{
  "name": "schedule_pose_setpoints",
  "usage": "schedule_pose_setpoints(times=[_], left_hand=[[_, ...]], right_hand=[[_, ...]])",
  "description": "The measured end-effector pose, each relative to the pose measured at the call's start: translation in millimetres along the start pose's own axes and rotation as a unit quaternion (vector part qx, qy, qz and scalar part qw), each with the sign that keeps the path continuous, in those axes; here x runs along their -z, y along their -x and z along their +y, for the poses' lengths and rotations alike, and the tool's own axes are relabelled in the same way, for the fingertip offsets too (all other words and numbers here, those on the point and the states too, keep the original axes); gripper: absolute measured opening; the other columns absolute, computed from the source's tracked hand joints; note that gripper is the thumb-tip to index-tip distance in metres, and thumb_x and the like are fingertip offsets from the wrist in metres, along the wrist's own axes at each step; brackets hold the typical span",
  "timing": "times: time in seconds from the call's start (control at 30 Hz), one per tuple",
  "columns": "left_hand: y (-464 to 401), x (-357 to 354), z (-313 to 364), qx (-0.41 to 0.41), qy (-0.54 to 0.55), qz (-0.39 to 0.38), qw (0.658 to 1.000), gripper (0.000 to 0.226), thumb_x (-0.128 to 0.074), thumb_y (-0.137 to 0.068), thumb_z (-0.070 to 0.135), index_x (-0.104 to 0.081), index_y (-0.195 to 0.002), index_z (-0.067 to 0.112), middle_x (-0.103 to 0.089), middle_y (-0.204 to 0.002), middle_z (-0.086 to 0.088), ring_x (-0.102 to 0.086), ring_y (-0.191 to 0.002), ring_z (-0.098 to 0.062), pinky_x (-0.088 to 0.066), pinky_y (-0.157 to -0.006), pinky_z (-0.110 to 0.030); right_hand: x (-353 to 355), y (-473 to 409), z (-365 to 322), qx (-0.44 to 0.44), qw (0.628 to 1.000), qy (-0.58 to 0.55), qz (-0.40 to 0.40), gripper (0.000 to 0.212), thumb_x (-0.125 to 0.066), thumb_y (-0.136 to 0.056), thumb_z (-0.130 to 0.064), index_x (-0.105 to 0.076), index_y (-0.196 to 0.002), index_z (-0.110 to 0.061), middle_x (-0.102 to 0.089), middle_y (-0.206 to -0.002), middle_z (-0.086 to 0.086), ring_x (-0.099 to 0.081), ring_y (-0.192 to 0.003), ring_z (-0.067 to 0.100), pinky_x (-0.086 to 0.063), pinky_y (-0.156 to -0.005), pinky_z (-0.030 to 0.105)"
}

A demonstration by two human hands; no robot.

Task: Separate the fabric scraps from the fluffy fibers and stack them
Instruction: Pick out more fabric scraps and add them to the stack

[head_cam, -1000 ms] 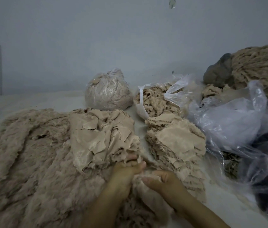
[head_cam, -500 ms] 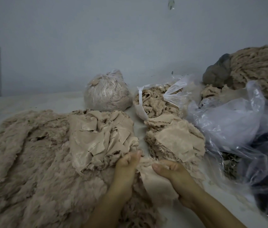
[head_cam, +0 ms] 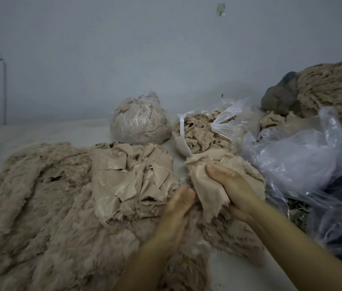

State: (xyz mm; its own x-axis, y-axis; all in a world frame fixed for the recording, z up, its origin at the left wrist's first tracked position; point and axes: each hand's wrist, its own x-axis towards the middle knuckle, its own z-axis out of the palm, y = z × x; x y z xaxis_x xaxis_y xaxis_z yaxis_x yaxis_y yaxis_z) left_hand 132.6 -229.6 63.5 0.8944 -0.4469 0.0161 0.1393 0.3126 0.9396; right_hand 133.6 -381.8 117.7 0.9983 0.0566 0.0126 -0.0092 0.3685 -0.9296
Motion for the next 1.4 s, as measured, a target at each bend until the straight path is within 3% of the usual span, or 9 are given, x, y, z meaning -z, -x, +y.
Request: schedule_pose_setpoints(times=[0.17, 0.3, 0.53, 0.7, 0.9, 1.0, 1.1, 1.3, 1.4], left_hand=[[0.8, -5.4, -10.4, -0.010, -0.030, 0.125, 0.992, 0.031, -0.062, -0.081, 0.043, -0.058, -0.079, 0.012, -0.041, -0.049, 0.006, -0.032, -0.039, -0.005, -0.027, -0.037, -0.017], [1.1, -4.4, -5.4, -0.019, -0.027, 0.160, 0.987, 0.026, -0.056, -0.092, 0.028, -0.050, -0.072, 0.012, -0.033, -0.045, 0.006, -0.023, -0.035, -0.004, -0.021, -0.032, -0.016], [5.2, 0.5, 0.2, 0.015, -0.121, 0.163, 0.979, 0.024, -0.057, -0.092, 0.024, -0.053, -0.079, 0.004, -0.039, -0.039, 0.009, -0.032, -0.030, -0.002, -0.024, -0.032, -0.014], [20.8, 15.8, -10.6, 0.167, -0.294, 0.014, 0.941, 0.033, -0.052, -0.096, 0.029, -0.067, -0.082, 0.004, -0.066, -0.080, -0.005, -0.060, -0.068, -0.005, -0.045, -0.063, -0.010], [26.5, 17.9, -11.2, 0.233, -0.140, 0.113, 0.956, 0.024, -0.057, -0.094, 0.021, -0.060, -0.078, 0.004, -0.063, -0.057, -0.005, -0.056, -0.044, -0.012, -0.048, -0.044, -0.021], [33.0, 16.1, -7.5, 0.234, -0.148, 0.094, 0.956, 0.025, -0.056, -0.095, 0.020, -0.057, -0.073, 0.006, -0.062, -0.058, -0.007, -0.056, -0.044, -0.013, -0.048, -0.044, -0.021], [40.2, 18.8, -0.4, 0.214, -0.175, 0.109, 0.955, 0.026, -0.057, -0.094, 0.019, -0.055, -0.070, 0.009, -0.059, -0.055, -0.004, -0.053, -0.040, -0.009, -0.044, -0.041, -0.019], [38.8, 29.6, 22.0, -0.103, -0.161, 0.286, 0.939, 0.017, -0.063, -0.088, 0.017, -0.065, -0.074, 0.008, -0.059, -0.052, 0.006, -0.049, -0.044, -0.002, -0.039, -0.043, -0.012], [28.7, 30.7, 20.0, -0.028, -0.075, 0.218, 0.973, 0.031, -0.062, -0.079, 0.042, -0.071, -0.081, 0.012, -0.071, -0.073, 0.002, -0.066, -0.071, -0.013, -0.054, -0.064, -0.021]], right_hand=[[2.6, -6.7, 8.8, 0.077, 0.989, 0.066, 0.103, 0.019, -0.061, -0.090, -0.025, -0.071, -0.079, -0.013, -0.070, -0.072, 0.003, -0.064, -0.065, 0.014, -0.051, -0.056, 0.020], [15.7, -17.3, 8.3, 0.128, 0.952, 0.225, 0.165, 0.037, -0.064, -0.090, -0.028, -0.062, -0.053, -0.023, -0.054, -0.053, -0.011, -0.047, -0.049, 0.005, -0.037, -0.046, 0.015], [52.0, -52.7, -21.5, 0.156, 0.900, 0.309, 0.264, 0.015, -0.068, -0.087, -0.027, -0.072, -0.074, -0.021, -0.063, -0.064, -0.009, -0.055, -0.063, 0.012, -0.040, -0.048, 0.013], [71.4, -51.6, -31.0, 0.091, 0.691, 0.659, 0.283, 0.042, -0.063, -0.088, -0.043, -0.057, -0.122, -0.019, -0.057, -0.113, 0.011, -0.050, -0.112, 0.032, -0.038, -0.089, 0.036], [1.3, -6.8, 42.3, 0.093, 0.844, 0.527, 0.026, 0.015, -0.065, -0.087, -0.034, -0.062, -0.073, -0.030, -0.062, -0.072, -0.015, -0.055, -0.067, -0.001, -0.039, -0.066, 0.017], [-18.8, -6.8, 74.3, -0.031, 0.904, 0.423, 0.051, 0.044, -0.064, -0.078, -0.061, -0.051, -0.058, -0.024, -0.052, -0.056, -0.013, -0.050, -0.056, 0.003, -0.036, -0.057, 0.018], [-31.1, -12.2, 95.3, -0.096, 0.960, 0.257, 0.060, 0.037, -0.070, -0.083, -0.039, -0.051, -0.063, -0.015, -0.049, -0.061, 0.004, -0.047, -0.060, 0.015, -0.038, -0.052, 0.021], [-20.9, -19.2, 87.4, 0.034, 0.952, 0.169, 0.252, 0.022, -0.062, -0.088, -0.011, -0.047, -0.071, -0.014, -0.049, -0.067, 0.005, -0.048, -0.064, 0.019, -0.044, -0.062, 0.035], [-27.1, -5.5, 74.1, 0.128, 0.946, 0.209, 0.213, 0.017, -0.066, -0.088, -0.019, -0.056, -0.075, -0.015, -0.056, -0.066, -0.002, -0.052, -0.061, 0.011, -0.045, -0.060, 0.028]])
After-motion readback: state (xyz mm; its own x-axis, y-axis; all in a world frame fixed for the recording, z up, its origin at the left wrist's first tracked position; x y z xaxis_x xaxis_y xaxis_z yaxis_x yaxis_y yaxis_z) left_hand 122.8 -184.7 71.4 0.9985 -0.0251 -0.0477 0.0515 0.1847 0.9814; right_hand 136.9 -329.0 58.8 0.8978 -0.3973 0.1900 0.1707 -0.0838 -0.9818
